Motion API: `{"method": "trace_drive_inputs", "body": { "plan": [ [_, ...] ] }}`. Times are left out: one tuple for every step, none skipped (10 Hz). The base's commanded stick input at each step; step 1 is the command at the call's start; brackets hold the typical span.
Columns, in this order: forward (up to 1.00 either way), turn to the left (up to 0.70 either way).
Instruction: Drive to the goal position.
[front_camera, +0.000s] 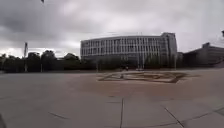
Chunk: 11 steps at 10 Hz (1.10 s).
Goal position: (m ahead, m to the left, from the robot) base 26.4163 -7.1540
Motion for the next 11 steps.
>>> {"method": "trace_drive_inputs", "body": {
  "plan": [
    [0.7,0.0],
    [0.7,0.0],
    [0.7,0.0],
    [0.7,0.0],
    [0.7,0.0],
    [0.7,0.0],
    [0.7,0.0],
    [0.7,0.0],
    [0.7,0.0],
    [0.7,0.0],
    [0.7,0.0]
  ]
}}
